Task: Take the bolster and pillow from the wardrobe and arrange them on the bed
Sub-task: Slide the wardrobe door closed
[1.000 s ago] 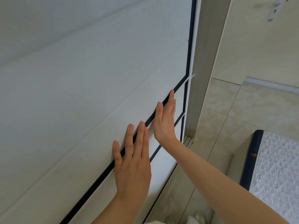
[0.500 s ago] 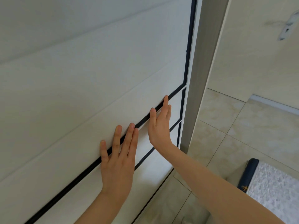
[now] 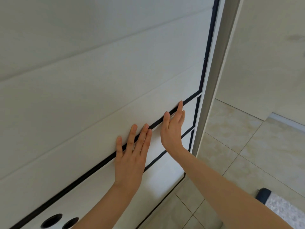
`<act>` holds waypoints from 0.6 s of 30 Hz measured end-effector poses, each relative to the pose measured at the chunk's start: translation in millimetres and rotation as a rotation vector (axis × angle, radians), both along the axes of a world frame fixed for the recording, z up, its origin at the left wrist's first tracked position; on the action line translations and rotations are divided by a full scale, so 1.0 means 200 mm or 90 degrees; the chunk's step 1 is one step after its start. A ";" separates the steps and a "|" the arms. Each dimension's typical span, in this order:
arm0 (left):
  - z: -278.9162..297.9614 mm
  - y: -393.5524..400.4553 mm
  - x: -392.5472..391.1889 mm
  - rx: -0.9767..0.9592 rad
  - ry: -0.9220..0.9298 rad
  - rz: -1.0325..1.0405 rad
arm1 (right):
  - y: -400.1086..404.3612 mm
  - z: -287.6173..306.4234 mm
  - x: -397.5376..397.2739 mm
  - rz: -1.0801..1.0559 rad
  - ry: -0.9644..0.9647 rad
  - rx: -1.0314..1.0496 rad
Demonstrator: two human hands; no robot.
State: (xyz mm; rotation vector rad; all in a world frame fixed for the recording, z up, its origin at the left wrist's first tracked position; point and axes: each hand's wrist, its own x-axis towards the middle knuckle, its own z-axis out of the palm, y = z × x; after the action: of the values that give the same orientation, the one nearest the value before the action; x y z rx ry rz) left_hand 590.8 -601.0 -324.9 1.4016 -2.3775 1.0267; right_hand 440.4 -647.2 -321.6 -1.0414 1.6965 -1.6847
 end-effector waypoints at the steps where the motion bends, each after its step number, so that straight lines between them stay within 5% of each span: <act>1: 0.00 -0.01 -0.03 -0.003 -0.005 0.002 | -0.01 0.00 -0.03 0.001 0.003 0.003; 18: -0.01 -0.12 -0.29 -0.002 0.015 0.000 | -0.13 -0.01 -0.26 -0.026 0.013 -0.002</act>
State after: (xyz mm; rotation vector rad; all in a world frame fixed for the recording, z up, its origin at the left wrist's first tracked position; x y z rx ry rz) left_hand 532.5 -624.2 -326.4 1.4039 -2.3581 1.0070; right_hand 388.4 -673.4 -323.7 -1.0355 1.7399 -1.7071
